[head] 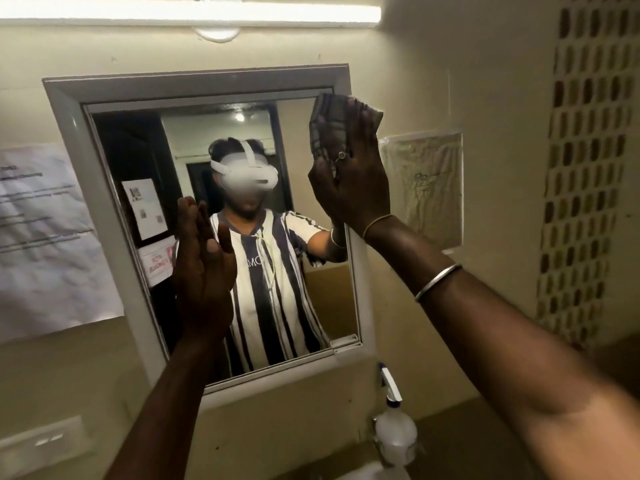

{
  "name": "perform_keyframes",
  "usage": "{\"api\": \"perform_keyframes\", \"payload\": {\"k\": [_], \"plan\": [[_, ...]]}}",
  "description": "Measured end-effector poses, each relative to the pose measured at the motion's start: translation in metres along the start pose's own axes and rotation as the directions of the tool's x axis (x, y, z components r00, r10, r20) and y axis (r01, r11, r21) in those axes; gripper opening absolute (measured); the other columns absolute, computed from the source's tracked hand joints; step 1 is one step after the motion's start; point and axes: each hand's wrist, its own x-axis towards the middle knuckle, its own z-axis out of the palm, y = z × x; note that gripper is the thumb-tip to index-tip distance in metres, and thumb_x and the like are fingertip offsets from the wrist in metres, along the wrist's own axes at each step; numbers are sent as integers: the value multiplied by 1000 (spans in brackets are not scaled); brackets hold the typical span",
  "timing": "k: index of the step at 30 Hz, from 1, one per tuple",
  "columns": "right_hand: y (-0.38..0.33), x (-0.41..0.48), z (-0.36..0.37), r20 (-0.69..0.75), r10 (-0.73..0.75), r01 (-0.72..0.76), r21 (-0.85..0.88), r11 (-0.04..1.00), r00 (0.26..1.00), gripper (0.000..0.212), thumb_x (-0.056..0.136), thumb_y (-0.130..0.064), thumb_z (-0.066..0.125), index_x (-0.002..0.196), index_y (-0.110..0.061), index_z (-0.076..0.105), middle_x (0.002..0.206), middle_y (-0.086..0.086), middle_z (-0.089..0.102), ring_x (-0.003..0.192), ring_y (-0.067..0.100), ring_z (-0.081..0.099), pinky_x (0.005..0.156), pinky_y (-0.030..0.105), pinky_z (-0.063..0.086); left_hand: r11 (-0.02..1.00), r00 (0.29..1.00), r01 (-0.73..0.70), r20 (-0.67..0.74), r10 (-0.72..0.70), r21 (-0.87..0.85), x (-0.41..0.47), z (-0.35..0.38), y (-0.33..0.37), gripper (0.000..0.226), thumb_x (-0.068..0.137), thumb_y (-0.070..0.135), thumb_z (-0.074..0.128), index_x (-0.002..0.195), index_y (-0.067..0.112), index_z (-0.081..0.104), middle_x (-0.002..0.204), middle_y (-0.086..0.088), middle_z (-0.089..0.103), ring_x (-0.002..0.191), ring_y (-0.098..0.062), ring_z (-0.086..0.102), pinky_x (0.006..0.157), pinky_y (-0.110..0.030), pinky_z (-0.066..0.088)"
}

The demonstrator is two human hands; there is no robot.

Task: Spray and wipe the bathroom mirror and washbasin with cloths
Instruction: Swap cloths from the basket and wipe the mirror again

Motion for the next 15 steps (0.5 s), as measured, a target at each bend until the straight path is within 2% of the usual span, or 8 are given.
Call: {"api": "perform_keyframes", "payload": {"k": [2,4,7,9,11,13,15], "plan": [[5,-28,-1,96,50,-54,39,998,994,69,103,-30,54,161,-25,17,168,19,14,157,39,5,112,53,47,999,1000,7,24,-6,-35,-10,5,-9,56,110,22,37,163,12,24,164,5,37,134,3,50,105,-23,46],[4,-60,-6,130,88,-91,19,996,988,63,103,-31,55,160,-22,30,169,21,13,157,40,5,106,51,53,1000,1000,1,26,0,-12,-23,10,-3,54,111,18,36,163,11,23,168,1,31,146,-6,42,114,-33,43],[4,-102,-14,190,89,-103,66,992,978,74,100,-25,63,161,-26,20,168,20,15,157,40,9,109,48,50,1000,999,1,48,-1,6,-38,13,-1,54,110,9,38,162,6,24,170,-2,25,156,-10,26,124,-34,34],[1,-135,-19,221,94,-111,68,991,971,71,100,-25,65,160,-25,26,168,21,17,157,40,10,108,47,51,999,996,33,87,-30,-26,-51,18,-3,55,109,11,38,162,6,23,170,-3,24,157,-17,25,125,-47,31],[1,-161,-24,263,129,-148,54,988,956,60,102,-28,63,157,-19,40,168,22,18,157,39,10,110,46,49,998,993,38,118,-31,-51,-64,21,-12,57,109,19,39,163,10,23,169,-9,26,156,-34,27,120,-65,30],[1,-187,-29,288,159,-182,54,982,944,53,104,-33,58,153,-17,46,168,21,19,157,38,13,113,41,45,999,990,50,132,-47,-14,-74,23,-20,57,109,31,39,162,15,27,164,-15,37,146,-48,39,114,-72,34],[-1,-210,-35,301,170,-199,68,978,938,50,106,-32,53,153,-18,45,167,19,20,157,37,16,114,40,44,998,988,65,143,-66,14,-83,25,-19,58,108,33,40,161,11,31,161,-17,41,145,-43,43,114,-69,37]]}}
